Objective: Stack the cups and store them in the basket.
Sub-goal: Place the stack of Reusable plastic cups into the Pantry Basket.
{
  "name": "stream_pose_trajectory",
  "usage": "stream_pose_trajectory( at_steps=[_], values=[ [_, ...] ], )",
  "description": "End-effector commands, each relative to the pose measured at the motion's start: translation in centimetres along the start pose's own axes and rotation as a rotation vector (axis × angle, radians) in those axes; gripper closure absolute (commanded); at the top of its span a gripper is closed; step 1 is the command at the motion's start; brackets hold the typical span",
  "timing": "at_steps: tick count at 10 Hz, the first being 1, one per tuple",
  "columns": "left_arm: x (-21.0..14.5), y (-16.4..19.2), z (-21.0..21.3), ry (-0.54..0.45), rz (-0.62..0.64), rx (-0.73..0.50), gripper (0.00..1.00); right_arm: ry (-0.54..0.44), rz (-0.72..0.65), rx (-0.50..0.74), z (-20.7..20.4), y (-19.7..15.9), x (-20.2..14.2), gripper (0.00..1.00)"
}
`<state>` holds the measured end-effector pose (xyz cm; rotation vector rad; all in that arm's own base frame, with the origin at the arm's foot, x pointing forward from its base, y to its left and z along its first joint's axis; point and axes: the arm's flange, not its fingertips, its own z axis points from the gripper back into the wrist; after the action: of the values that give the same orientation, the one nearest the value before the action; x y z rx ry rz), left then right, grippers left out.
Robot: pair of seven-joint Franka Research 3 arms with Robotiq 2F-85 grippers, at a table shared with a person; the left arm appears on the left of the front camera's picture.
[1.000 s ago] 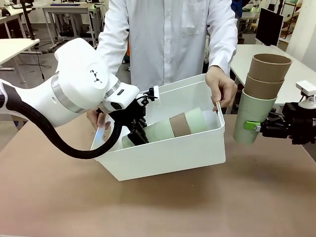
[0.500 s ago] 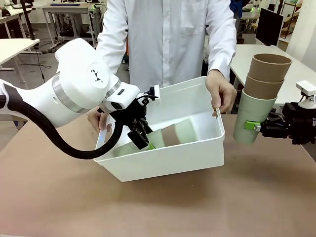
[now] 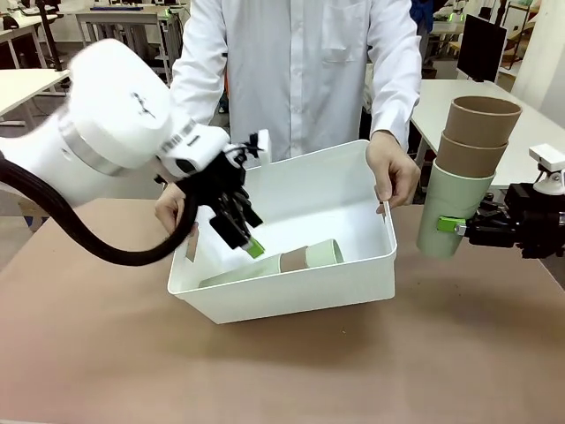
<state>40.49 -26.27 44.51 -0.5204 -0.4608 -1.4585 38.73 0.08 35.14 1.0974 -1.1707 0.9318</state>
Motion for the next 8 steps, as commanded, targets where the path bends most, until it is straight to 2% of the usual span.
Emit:
stream_pose_trajectory(
  at_steps=[1,5,8],
  values=[
    [-1.3,0.1,4.4,-0.026,-0.006,-0.044,0.00,-0.002,0.003,0.001,-0.1,0.1,0.5,0.14],
    [-5.0,0.0,15.4,-0.133,0.000,-0.056,0.00,-0.002,0.003,0.001,-0.1,0.1,0.5,0.14],
    [-12.1,0.0,23.9,-0.219,0.058,0.026,0.00,-0.002,0.003,0.001,-0.1,0.1,0.5,0.14]
  ],
)
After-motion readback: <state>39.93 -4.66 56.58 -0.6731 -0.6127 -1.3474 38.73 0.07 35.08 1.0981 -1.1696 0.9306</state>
